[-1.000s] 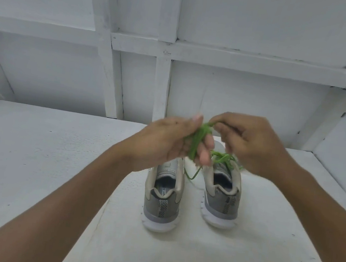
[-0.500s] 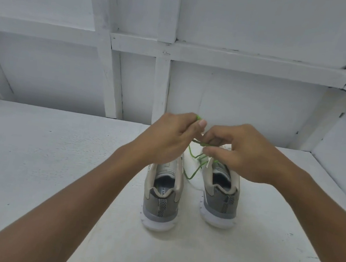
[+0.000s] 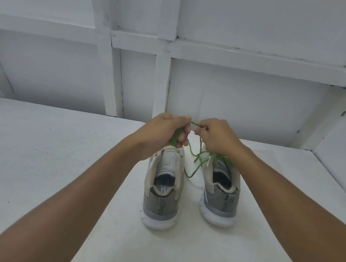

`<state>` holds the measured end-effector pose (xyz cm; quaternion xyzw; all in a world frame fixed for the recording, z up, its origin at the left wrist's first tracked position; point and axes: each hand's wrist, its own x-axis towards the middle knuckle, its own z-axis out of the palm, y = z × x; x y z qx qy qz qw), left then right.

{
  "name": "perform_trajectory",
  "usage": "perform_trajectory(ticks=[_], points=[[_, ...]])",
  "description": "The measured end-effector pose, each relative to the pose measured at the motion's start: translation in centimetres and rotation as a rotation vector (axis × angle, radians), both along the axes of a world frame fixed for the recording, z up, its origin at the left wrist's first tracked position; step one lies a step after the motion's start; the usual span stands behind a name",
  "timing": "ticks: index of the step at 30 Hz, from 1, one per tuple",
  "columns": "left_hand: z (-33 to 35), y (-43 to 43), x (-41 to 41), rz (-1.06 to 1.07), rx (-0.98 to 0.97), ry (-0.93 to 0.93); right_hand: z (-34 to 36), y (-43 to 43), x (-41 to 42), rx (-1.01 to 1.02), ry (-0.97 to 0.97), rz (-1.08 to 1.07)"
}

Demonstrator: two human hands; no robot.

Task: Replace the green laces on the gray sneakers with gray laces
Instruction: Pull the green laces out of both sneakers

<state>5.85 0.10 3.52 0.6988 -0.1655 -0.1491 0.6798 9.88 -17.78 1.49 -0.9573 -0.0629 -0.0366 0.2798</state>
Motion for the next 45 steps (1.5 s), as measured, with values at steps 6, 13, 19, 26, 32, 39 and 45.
perform_trajectory(ticks=[6, 13, 19, 26, 32, 39, 45], points=[[-1.9, -0.7, 0.6, 0.072, -0.014, 0.057, -2.0, 1.4, 5.1, 0.242, 0.202, -0.049], [-3.4, -0.7, 1.4, 0.143, 0.023, 0.082, -2.2, 0.1, 8.0, 0.547, 0.196, -0.065], [-3.8, -1.7, 2.0, 0.145, 0.074, 0.092, -3.0, -2.6, 9.2, 0.634, 0.256, -0.086], [-4.0, -2.9, 2.1, 0.145, 0.254, 0.076, -4.2, -4.1, 9.2, 0.67, 0.341, -0.105], [-3.5, -2.8, 1.9, 0.147, 0.362, 0.034, -4.3, -2.5, 9.5, 0.553, 0.357, -0.004], [-3.9, -1.9, 1.7, 0.224, 0.425, 0.026, -4.9, -1.4, 10.6, 0.307, 0.235, -0.031], [-3.9, -1.5, 1.5, 0.224, 0.355, 0.045, -3.5, -4.7, 10.1, 0.256, 0.186, -0.098]])
